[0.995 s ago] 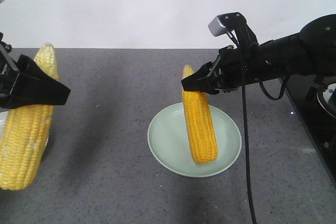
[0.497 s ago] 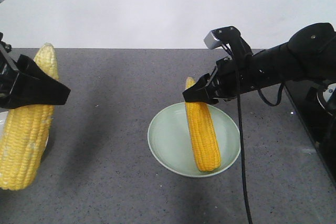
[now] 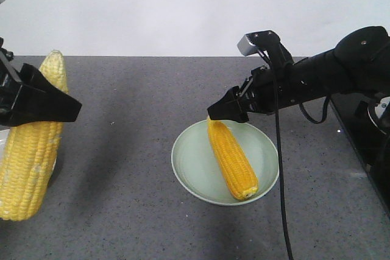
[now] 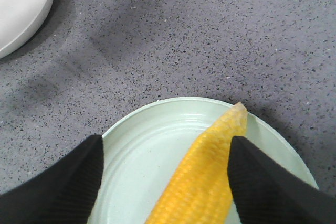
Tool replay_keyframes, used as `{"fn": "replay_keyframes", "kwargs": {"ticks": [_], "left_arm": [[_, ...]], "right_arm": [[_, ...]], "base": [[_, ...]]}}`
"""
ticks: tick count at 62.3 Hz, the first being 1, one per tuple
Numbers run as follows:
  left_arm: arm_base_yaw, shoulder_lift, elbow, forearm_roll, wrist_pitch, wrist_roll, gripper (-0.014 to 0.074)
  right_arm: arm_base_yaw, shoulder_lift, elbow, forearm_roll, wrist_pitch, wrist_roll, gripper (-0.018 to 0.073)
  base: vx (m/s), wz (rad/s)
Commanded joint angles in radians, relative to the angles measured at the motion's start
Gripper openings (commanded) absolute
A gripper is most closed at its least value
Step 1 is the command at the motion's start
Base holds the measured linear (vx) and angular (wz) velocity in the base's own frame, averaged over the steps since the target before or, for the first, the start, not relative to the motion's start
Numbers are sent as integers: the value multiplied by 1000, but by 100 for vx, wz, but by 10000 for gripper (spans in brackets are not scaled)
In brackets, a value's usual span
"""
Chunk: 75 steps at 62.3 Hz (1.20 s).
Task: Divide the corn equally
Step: 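Raise the open right gripper away from the plate, then lower the left gripper's corn ear onto the beige plate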
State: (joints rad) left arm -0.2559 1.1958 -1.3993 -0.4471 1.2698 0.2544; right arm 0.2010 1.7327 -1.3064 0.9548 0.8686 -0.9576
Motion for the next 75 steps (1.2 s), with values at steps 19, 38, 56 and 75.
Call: {"fn": "replay_keyframes", "kwargs": {"ticks": [19,38,56,75], "left_arm": [[-3,-27,-23,79,-17,-3,-6],[-3,-27,-21,352,-19,-73,-6],[-3,-27,107,678,-148,-188,-6],[47,9,191,813,-401,-343,-6]], "right_arm": [[-3,-263,-29,44,33,7,286],[-3,-517,-29,42,124,44,-11],[-3,-731,-29,14,213,43,-6],[-3,-852,-29,8,347,45,-4]], "base": [[0,0],[0,0],[0,0],[0,0]]}}
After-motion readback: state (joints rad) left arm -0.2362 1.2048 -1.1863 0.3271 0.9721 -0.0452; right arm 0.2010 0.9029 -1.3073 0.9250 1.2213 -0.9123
